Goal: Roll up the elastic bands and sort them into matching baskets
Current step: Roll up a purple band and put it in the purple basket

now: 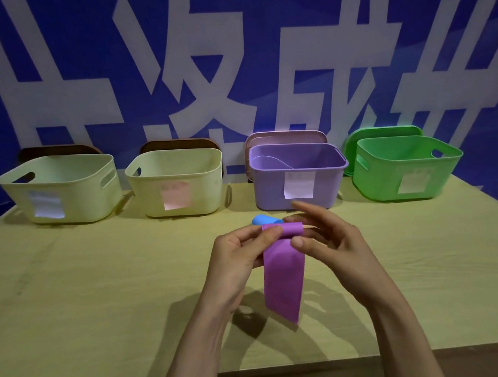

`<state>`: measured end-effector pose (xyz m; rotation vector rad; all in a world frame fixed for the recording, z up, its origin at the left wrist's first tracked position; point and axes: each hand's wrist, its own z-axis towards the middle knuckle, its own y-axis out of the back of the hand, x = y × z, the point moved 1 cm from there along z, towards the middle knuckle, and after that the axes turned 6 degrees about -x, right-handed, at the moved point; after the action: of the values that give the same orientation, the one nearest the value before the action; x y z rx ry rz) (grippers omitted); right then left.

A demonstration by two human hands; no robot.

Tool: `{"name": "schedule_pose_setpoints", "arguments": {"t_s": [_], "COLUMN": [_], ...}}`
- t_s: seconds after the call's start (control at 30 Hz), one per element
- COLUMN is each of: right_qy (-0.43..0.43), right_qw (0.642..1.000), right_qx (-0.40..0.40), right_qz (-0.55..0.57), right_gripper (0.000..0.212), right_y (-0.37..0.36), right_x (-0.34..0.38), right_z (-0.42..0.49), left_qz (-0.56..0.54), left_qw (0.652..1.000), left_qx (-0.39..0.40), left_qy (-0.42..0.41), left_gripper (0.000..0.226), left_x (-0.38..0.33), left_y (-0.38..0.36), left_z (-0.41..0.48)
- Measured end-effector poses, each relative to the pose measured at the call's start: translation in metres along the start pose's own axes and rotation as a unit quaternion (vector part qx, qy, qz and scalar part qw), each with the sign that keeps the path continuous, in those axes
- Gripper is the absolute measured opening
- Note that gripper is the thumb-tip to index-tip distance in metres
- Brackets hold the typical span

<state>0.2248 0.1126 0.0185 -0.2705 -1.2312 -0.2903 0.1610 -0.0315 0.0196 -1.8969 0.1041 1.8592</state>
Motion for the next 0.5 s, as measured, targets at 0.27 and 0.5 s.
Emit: {"name": "schedule_pose_setpoints", "arguments": {"t_s": [0.27,0.5], "right_qy": [-0.01,-0.013], "right_qw": [0.998,0.994], "right_qx": [-0.027,-0.098], "right_qz": [-0.061,0.05], "right_gripper": [0.01,0.006], "right_y": [0.0007,-0.0004], "right_x": [-0.0016,-0.0002], "right_z": [0.0022,0.0046], "left_qz": [0.039,0.03], "left_qw": [0.998,0.997], "left_qx": [0.019,0.053], "left_qy": [-0.037,0.052], "left_gripper": [0.019,0.02], "left_x": [0.0029,0.0057], "left_y": [0.001,0.0003], "left_z": [-0.0025,-0.0024]}}
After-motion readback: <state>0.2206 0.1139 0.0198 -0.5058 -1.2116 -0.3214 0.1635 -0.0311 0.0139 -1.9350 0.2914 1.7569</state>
